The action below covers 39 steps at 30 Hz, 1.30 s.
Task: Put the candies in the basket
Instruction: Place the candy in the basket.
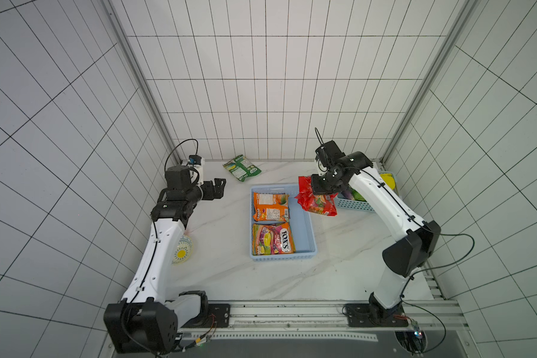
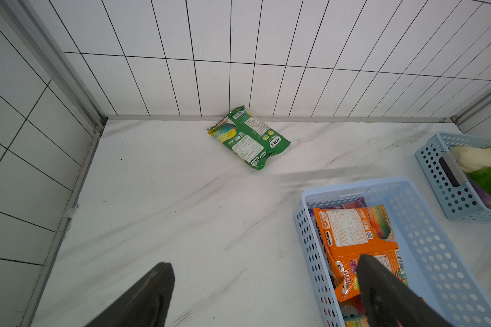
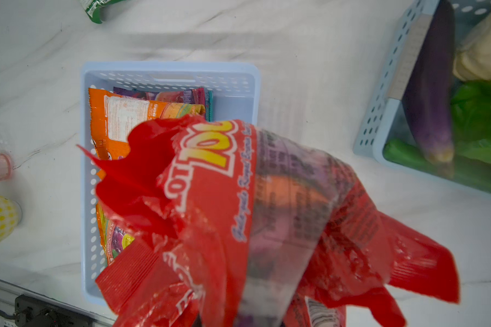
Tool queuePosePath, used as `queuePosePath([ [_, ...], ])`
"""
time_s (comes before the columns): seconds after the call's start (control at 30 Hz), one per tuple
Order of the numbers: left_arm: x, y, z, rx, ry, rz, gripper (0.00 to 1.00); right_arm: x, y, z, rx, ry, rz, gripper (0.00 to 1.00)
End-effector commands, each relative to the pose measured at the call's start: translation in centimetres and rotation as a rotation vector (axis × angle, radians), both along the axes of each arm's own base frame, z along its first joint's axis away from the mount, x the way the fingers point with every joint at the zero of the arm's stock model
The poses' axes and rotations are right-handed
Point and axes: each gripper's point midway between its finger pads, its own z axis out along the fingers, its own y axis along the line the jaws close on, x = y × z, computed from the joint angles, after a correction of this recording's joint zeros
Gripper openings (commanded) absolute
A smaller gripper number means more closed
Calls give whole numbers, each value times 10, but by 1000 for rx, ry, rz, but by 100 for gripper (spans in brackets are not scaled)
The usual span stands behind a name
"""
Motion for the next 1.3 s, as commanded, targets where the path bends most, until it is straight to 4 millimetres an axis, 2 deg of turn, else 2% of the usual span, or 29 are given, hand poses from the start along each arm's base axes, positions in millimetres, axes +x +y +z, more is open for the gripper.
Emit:
queuePosePath([
  [0.0, -1, 0, 7, 2, -23, -2, 98, 0, 33, 9, 41, -1, 65, 1],
  [0.07, -1, 1, 7, 7, -20, 3, 98, 4, 57, 5, 67, 12, 89, 1],
  [0.27, -2, -1, 9, 5, -28, -4, 98, 9, 109, -19, 105, 58, 149, 1],
  [0.47, -2, -1, 9, 10, -30, -2, 98, 15, 134, -43, 135, 101, 133, 2],
  [0.63, -1, -1, 9, 9, -25, 0, 98, 20, 151, -56, 163, 112, 113, 2],
  [0.77, -1, -3, 6, 4, -23, -8, 98, 12, 173, -69, 187, 139, 153, 2],
  [0.9, 0, -1, 8, 6, -25, -2, 98, 15, 179, -92, 138, 136, 164, 4],
  [1.1, 1, -3, 7, 2, -18, -6, 98, 29, 188, -124, 99, 118, 181, 16],
  [1.27, 0, -6, 3, 0, -14, -17, 98, 21, 198, -149, 54, 119, 233, 34],
])
